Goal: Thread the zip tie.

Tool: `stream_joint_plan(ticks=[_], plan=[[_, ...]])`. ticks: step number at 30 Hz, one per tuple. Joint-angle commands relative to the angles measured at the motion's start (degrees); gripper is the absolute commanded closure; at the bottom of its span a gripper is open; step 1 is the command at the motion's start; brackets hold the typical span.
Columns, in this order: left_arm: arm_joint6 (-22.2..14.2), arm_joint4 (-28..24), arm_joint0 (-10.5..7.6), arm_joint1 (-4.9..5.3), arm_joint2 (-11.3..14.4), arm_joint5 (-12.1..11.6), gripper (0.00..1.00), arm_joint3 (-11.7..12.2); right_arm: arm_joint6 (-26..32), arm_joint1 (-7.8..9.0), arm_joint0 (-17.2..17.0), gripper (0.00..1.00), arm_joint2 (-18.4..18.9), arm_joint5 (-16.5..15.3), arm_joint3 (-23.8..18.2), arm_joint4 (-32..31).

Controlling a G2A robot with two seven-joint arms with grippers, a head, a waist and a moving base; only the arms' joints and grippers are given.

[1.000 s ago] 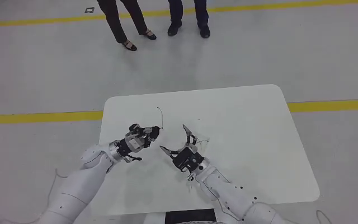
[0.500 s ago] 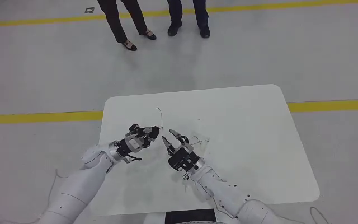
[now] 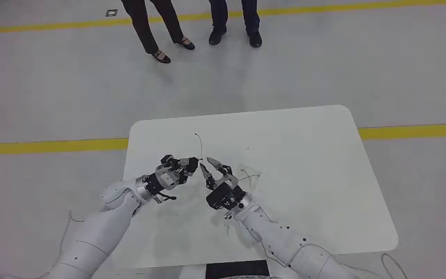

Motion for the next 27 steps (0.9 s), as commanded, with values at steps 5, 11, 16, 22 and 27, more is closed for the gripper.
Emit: stream_joint_plan(ticks=[5,11,16,22,27], plan=[[0.0,0.0,0.00,0.00,0.0,0.0,1.00,0.0,-0.6,-0.39,0.5,0.82,0.0,0.1,0.7,0.0],[0.0,0.0,0.00,0.00,0.0,0.0,1.00,0.0,-1.5,-0.70,0.8,0.82,-0.1,0.4,1.2,0.0],[0.0,0.0,0.00,0.00,0.0,0.0,1.00,0.0,-1.9,-0.86,1.0,0.82,-0.1,0.6,1.5,0.0],[0.0,0.0,0.00,0.00,0.0,0.0,1.00,0.0,-2.2,-0.97,1.1,0.90,-0.2,0.9,1.7,0.0],[0.0,0.0,0.00,0.00,0.0,0.0,1.00,0.0,-2.1,-1.01,1.2,0.94,-0.2,0.8,1.8,0.0]])
